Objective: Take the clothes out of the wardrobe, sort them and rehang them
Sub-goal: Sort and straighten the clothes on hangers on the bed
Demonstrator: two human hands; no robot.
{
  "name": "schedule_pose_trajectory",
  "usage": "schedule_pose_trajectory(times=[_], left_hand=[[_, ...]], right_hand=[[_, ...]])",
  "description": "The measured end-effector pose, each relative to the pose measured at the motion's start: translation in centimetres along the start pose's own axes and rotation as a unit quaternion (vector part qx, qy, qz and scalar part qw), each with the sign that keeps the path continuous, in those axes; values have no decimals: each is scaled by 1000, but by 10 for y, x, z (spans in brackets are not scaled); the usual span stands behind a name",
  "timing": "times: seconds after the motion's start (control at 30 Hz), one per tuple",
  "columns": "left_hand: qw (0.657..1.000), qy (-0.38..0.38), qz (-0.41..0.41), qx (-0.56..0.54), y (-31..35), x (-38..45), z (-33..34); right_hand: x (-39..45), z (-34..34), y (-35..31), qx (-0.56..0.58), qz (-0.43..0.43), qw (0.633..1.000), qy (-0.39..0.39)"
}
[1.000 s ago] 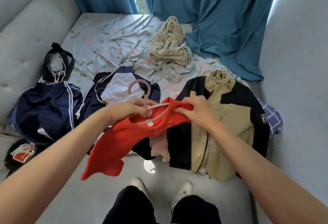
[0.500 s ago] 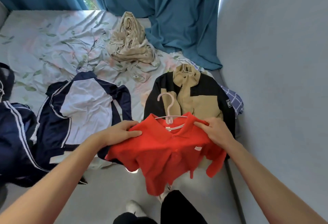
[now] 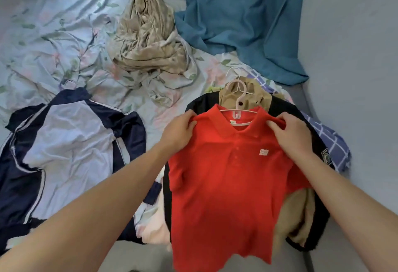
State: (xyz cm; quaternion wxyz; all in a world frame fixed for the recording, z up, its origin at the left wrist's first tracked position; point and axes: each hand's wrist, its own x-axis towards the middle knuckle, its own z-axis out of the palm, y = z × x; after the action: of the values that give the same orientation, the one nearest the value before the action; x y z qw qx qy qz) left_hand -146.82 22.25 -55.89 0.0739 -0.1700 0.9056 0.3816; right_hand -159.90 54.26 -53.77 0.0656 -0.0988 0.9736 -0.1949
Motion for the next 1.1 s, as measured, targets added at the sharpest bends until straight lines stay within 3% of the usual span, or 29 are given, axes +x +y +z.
schedule_pose_trajectory(times=[0.13, 0.23, 0.33, 0.53, 0.73, 0.87, 1.1], left_hand=[[998, -41, 2, 46, -47, 25, 26], [997, -19, 2, 69, -86, 15, 24], [995, 8, 3, 104, -128, -5, 4], [986, 58, -53, 145, -228, -50, -63], [969, 103, -138, 176, -376, -102, -149], [958, 97, -169, 209, -477, -108, -210], [957, 82, -181, 213, -589, -48, -298]], right_hand=[[7, 66, -14, -16, -94, 995, 12], [-10, 110, -47, 5, -163, 986, -11], [-26, 146, -91, 19, -172, 984, -51], [-47, 211, -207, 23, -212, 969, -127], [-69, 306, -356, 45, -270, 933, -235], [-61, 366, -447, 43, -301, 923, -238], [20, 447, -537, -8, -217, 957, -192]])
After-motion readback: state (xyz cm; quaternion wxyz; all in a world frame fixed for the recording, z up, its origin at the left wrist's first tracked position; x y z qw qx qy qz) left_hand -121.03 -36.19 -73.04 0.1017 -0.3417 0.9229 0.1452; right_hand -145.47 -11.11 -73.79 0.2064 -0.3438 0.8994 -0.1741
